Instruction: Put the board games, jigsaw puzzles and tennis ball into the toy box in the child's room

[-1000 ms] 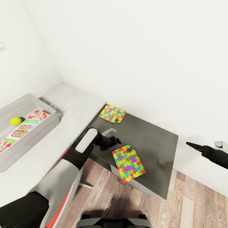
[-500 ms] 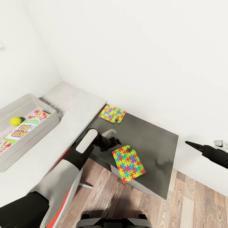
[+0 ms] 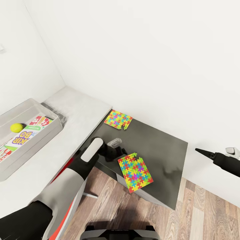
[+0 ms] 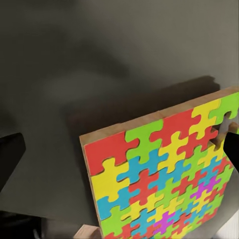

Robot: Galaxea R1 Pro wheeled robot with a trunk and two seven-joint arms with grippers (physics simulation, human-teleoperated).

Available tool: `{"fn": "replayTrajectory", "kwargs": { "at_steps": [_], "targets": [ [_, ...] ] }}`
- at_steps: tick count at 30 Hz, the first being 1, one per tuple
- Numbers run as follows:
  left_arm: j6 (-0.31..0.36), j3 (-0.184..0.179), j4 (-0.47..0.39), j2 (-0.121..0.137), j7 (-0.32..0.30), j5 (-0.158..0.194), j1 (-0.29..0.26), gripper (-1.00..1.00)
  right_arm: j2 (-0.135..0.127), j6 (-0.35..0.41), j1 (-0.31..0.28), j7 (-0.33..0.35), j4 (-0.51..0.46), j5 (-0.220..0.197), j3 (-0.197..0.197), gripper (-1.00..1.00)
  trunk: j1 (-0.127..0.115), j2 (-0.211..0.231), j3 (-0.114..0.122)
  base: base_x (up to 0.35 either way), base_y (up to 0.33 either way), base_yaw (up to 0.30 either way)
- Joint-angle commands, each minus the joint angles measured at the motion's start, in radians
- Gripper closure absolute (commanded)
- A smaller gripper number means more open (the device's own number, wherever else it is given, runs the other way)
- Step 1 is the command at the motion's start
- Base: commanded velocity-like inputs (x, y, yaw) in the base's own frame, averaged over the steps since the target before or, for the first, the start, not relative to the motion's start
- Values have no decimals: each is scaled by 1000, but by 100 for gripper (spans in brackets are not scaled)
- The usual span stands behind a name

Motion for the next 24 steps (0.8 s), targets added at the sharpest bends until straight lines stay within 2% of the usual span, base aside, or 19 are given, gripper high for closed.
{"fn": "replayTrajectory", "kwargs": {
  "at_steps": [1,10,24],
  "targets": [
    [-1,-1,4,0,3,9,-1,-100,0,5,-1,9,0,7,-1,-100,1,-2,-1,0,0,0],
    [-4,-2,20,0,-30,4,-1,-100,-4,5,-1,10,0,8,-2,-100,1,-2,-1,0,0,0],
    [-5,-2,32,-1,-39,3,-1,-100,-6,5,-1,10,0,8,-2,-100,1,-2,-1,0,0,0]
  ]
}}
